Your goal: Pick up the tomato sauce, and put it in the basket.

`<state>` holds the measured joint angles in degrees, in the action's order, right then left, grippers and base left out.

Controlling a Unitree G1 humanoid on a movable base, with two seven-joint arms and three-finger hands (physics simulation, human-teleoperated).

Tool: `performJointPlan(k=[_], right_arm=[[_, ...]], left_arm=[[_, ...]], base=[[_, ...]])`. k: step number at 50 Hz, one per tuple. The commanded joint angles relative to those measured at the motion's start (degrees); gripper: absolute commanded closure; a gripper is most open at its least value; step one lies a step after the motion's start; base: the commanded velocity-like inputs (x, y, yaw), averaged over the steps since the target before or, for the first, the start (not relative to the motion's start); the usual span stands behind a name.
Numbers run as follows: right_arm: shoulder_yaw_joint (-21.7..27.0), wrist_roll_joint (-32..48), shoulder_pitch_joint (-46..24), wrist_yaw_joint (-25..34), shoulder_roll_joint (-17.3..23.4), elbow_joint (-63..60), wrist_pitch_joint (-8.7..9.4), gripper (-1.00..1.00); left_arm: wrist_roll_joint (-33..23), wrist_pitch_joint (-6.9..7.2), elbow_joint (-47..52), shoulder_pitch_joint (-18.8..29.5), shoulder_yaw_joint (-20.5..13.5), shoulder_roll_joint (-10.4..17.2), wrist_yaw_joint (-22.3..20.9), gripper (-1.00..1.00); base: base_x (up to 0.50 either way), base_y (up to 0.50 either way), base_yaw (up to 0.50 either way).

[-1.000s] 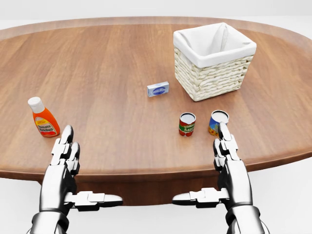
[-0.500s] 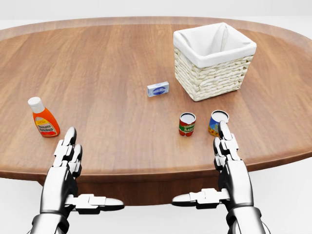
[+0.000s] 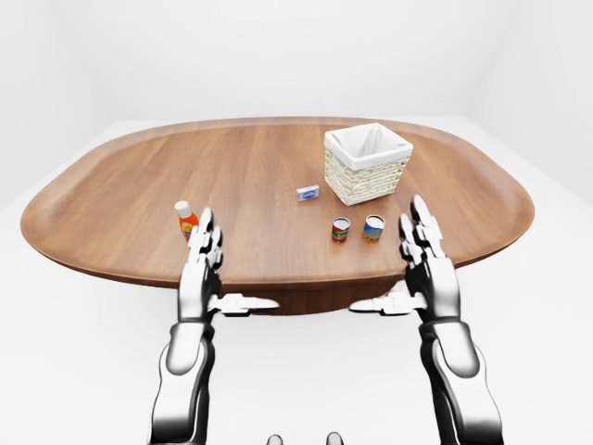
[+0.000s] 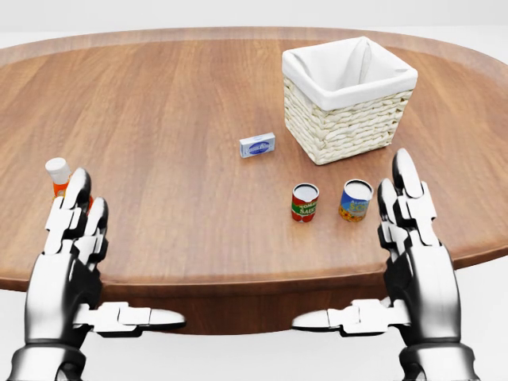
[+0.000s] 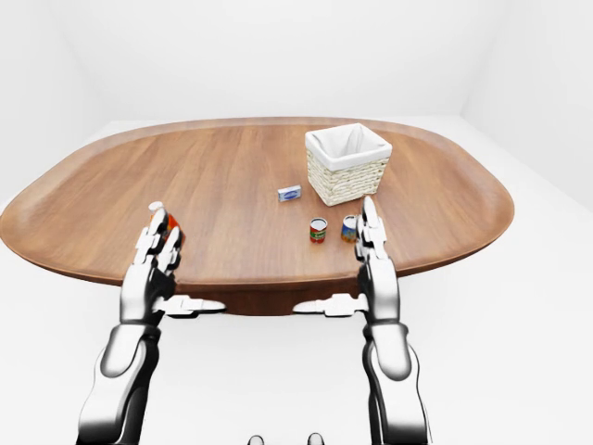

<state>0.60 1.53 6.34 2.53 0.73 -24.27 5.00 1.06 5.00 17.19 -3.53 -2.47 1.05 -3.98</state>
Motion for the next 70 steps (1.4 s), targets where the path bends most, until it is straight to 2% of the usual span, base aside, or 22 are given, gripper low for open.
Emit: performJointPlan(k=[1, 5, 6, 8, 9, 10, 11, 12, 13, 14, 15, 16, 18, 22, 25, 29, 38, 45, 57, 70], right_arm=[[1.31, 4.04, 4.61, 1.54, 0.11, -33.86, 0.0, -1.0], [3.37, 6.04, 7.54, 3.23, -0.8, -35.7, 0.0, -1.0], [6.07, 3.6, 9.8, 3.58, -1.29, -35.7, 0.0, -1.0], [10.02, -2.19, 13.72, 0.83, 2.09, -35.69, 0.0, -1.0], [11.17, -6.42, 15.74, -2.98, 6.35, -35.69, 0.0, -1.0], [12.81, -11.94, 18.96, -8.45, 12.56, -35.68, 0.0, -1.0], [14.67, -18.62, 23.12, -15.33, 20.44, -35.67, 0.0, -1.0], [16.98, -24.4, 27.94, -22.13, 28.5, -35.67, -3.05, -1.0], [20.63, -28.79, 33.98, -27.23, 34.54, -35.68, -9.25, -1.0], [22.77, -31.21, 38.18, -30.22, 38.14, -35.7, -10.0, -1.0], [27.37, -33.79, 44.1, -31.05, 38.54, -35.71, -10.0, -1.0], [28.11, -34.3, 46.01, -31.54, 39.15, -35.72, -10.0, -1.0], [32.69, -36.34, 51.75, -29.48, 36.25, -35.73, -10.0, -1.0], [39.76, -42.17, 58.81, -24.19, 29.87, -35.73, -10.0, -1.0], [43.9, -46.59, 61.15, -19.84, 25.13, -35.73, -10.0, -1.0], [47.56, -51.2, 62.26, -15.18, 21.01, -35.73, -10.0, -1.0], [47.74, -51.22, 61.68, -14.16, 20.54, -35.73, -10.0, -1.0], [46.2, -50.07, 61.81, -15.0, 21.97, -35.73, -10.0, -1.0], [44.2, -48.56, 65.12, -17.15, 24.2, -35.73, -10.0, -1.0], [42.02, -45.52, 64.6, -19.03, 25.58, -35.73, -10.0, -1.0]], left_arm=[[3.1, 0.0, 22.45, -1.03, -3.7, 0.26, 0.14, -1.0], [5.13, 0.0, 29.34, 1.08, -7.54, 0.76, 0.97, -1.0], [7.08, 0.0, 32.3, 2.95, -10.49, 1.43, 1.52, -1.0], [10.89, 0.0, 35.77, 5.2, -14.42, 2.48, 2.18, -1.0], [11.82, 0.0, 36.7, 5.69, -15.37, 3.02, 2.61, -1.0], [13.24, 0.0, 37.87, 6.41, -16.8, 3.5, 3.16, -1.0], [14.55, 0.0, 38.9, 6.96, -17.98, 3.96, 3.67, -1.0], [15.79, 0.0, 39.5, 7.57, -18.97, 4.31, 4.33, -1.0], [16.72, 0.0, 39.4, 8.06, -19.42, 4.66, 4.87, -1.0], [16.77, 0.0, 39.11, 7.95, -19.21, 4.88, 5.22, -1.0], [16.6, 0.0, 38.63, 7.56, -18.88, 4.85, 5.46, -1.0], [16.58, 0.0, 38.4, 7.23, -18.62, 4.84, 5.59, -1.0], [16.94, 0.0, 38.59, 6.98, -18.72, 4.88, 5.94, -1.0], [18.67, 0.0, 38.92, 7.87, -19.9, 5.5, 7.07, -1.0], [18.51, 0.0, 38.31, 7.4, -19.0, 5.45, 7.65, -1.0], [18.34, 0.0, 38.04, 7.04, -18.64, 5.46, 7.74, -1.0], [18.24, 0.0, 38.17, 6.83, -18.22, 5.47, 7.83, -1.0], [17.19, 0.0, 38.05, 6.2, -16.95, 5.02, 7.42, -1.0], [16.24, 0.0, 37.88, 6.03, -16.47, 4.6, 6.81, -1.0], [14.64, 0.0, 36.65, 5.55, -15.65, 4.13, 6.19, -1.0]], base=[[0.0, 0.0, 0.0], [0.0, 0.0, 0.0], [0.0, 0.0, 0.0], [0.0, 0.0, 0.0], [0.0, 0.0, 0.0], [0.0, 0.0, 0.0], [0.0, 0.0, 0.0], [0.0, 0.0, 0.0], [0.0, 0.0, 0.0], [0.0, 0.0, 0.0], [0.0, 0.0, 0.0], [0.0, 0.0, 0.0], [0.0, 0.0, 0.0], [0.0, 0.0, 0.0], [0.0, 0.0, 0.0], [0.0, 0.0, 0.0], [0.0, 0.0, 0.0], [0.0, -0.03, 0.0], [0.0, -0.31, 0.0], [0.0, -0.32, 0.0]])
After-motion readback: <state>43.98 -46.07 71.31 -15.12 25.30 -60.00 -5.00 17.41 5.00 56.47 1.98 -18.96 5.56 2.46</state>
